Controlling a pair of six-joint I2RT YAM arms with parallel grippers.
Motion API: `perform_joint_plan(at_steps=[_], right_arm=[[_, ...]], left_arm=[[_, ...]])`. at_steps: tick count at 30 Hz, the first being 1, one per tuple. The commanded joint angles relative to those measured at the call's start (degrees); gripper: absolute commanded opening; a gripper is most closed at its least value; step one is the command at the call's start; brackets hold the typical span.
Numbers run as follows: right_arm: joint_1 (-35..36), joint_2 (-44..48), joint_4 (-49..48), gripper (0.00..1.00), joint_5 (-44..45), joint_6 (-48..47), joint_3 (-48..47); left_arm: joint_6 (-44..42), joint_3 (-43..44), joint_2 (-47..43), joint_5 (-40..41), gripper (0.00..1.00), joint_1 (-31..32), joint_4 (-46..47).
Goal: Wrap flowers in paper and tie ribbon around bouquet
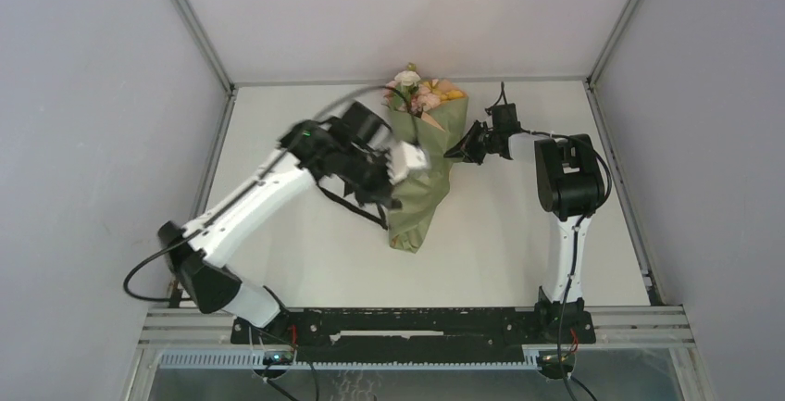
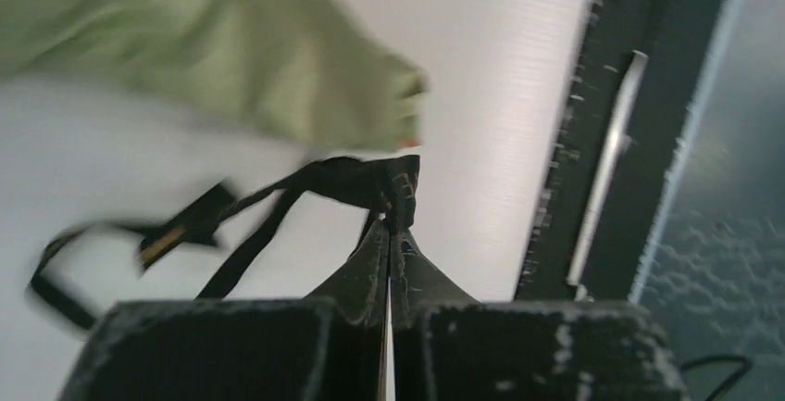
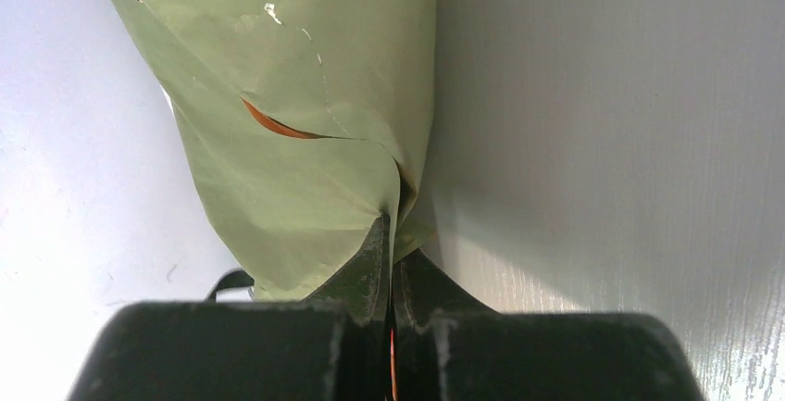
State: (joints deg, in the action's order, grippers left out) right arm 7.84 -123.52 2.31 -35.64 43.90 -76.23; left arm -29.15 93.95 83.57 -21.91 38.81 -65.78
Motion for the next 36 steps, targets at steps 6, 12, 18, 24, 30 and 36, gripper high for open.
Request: perform_joint_plan(at_steps=[6, 12, 18, 24, 30, 36], right_arm=[[-0.5, 3.51, 0.39, 0.0, 0.77, -0.17, -2.97], [-0.46, 3.03, 4.67, 0.0, 1.53, -2.41, -7.51], [-0.4, 2.83, 4.99, 0.0, 0.06, -1.61, -9.09], [0.01, 4.3, 3.25, 0.0, -1.54, 0.54, -8.81], [0.84, 4.89, 0.81, 0.0, -3.29, 3.85, -7.78], [1.43, 7.94, -1.22, 0.0, -5.08, 8.04, -7.09]], left_arm=[[-5.62, 2.42, 13.12, -3.78, 0.01, 26.18, 2.81], [-6.89, -0.7, 15.48, -1.1, 0.61, 28.78, 5.99], [-7.07, -1.94, 10.74, 0.64, 0.81, 20.04, -0.79], [3.0, -2.58, 9.51, 9.23, 0.92, -8.9, 6.05], [5.87, -0.56, 22.38, 19.32, 1.0, -24.3, 14.71], [3.13, 3.13, 34.82, 24.11, 1.0, -25.5, 15.32]])
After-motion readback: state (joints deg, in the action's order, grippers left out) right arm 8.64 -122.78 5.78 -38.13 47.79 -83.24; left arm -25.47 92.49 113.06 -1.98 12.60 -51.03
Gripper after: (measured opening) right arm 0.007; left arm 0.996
